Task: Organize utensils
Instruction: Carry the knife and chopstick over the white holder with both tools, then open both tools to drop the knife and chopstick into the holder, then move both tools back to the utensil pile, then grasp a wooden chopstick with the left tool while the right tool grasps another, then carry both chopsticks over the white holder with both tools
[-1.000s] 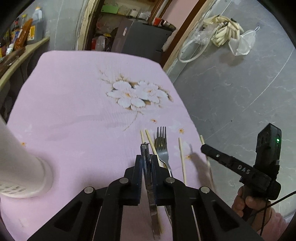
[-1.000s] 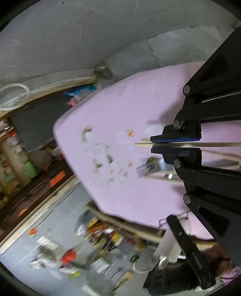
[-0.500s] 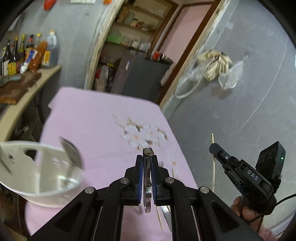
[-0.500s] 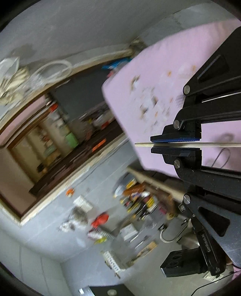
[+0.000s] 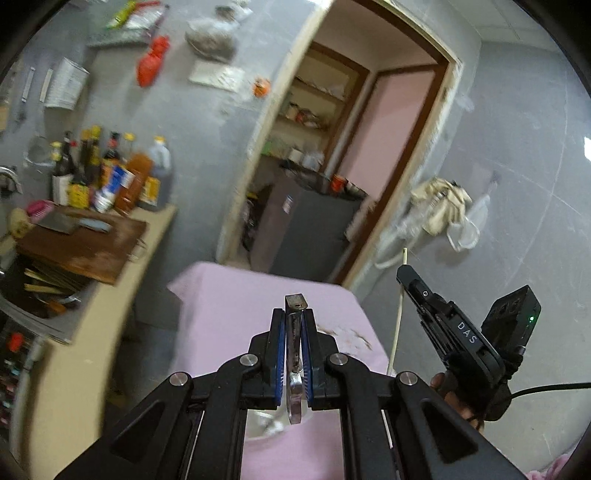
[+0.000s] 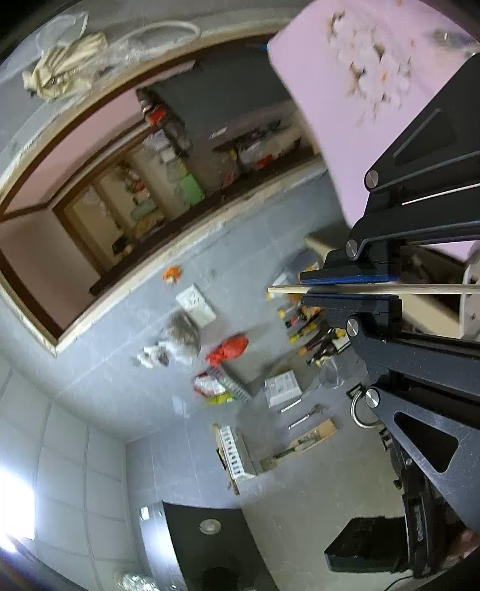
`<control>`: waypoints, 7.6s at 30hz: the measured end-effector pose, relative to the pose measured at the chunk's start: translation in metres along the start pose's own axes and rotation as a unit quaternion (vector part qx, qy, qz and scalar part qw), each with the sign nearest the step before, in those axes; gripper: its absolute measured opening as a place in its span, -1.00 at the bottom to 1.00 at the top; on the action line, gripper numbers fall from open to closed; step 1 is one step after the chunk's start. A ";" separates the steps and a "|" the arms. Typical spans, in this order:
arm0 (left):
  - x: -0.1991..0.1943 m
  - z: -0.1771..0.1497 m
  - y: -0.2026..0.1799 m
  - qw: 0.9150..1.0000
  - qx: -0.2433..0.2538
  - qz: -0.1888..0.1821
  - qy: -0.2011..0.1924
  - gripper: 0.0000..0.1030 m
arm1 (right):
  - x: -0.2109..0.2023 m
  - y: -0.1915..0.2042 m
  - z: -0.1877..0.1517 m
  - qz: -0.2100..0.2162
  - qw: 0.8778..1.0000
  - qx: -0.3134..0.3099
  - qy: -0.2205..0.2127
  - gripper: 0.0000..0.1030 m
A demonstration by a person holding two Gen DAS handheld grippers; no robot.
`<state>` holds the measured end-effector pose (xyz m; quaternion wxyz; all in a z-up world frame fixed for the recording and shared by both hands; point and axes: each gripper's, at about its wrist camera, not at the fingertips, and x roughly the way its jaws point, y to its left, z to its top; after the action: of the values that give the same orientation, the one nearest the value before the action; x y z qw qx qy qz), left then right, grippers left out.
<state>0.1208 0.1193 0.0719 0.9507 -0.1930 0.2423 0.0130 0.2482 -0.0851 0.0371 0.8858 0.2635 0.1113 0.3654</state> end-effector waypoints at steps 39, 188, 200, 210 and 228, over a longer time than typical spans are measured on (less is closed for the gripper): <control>0.058 -0.047 0.066 0.993 0.036 0.092 0.064 -0.83 | 0.038 -0.003 -0.086 -0.110 0.992 -0.059 0.026 -0.87; 0.059 0.007 0.086 0.989 -0.068 0.083 -0.102 -0.90 | 0.043 0.030 -0.023 -0.051 0.996 -0.067 -0.026 -0.92; 0.088 -0.013 0.102 0.982 -0.088 0.095 -0.140 -0.90 | 0.039 0.017 -0.046 -0.125 0.986 -0.103 -0.048 -0.91; 0.087 -0.030 0.091 0.975 -0.054 0.135 -0.166 -0.90 | 0.038 0.014 -0.063 -0.145 0.981 -0.122 -0.039 -0.91; 0.079 -0.046 0.086 0.984 -0.015 0.125 -0.128 -0.90 | 0.024 0.007 -0.072 -0.145 0.982 -0.120 -0.006 -0.90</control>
<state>0.1591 0.1764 -0.0327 0.9617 -0.1723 0.1410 0.1600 0.2325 -0.0364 -0.0196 0.9554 0.1382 0.0981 0.2420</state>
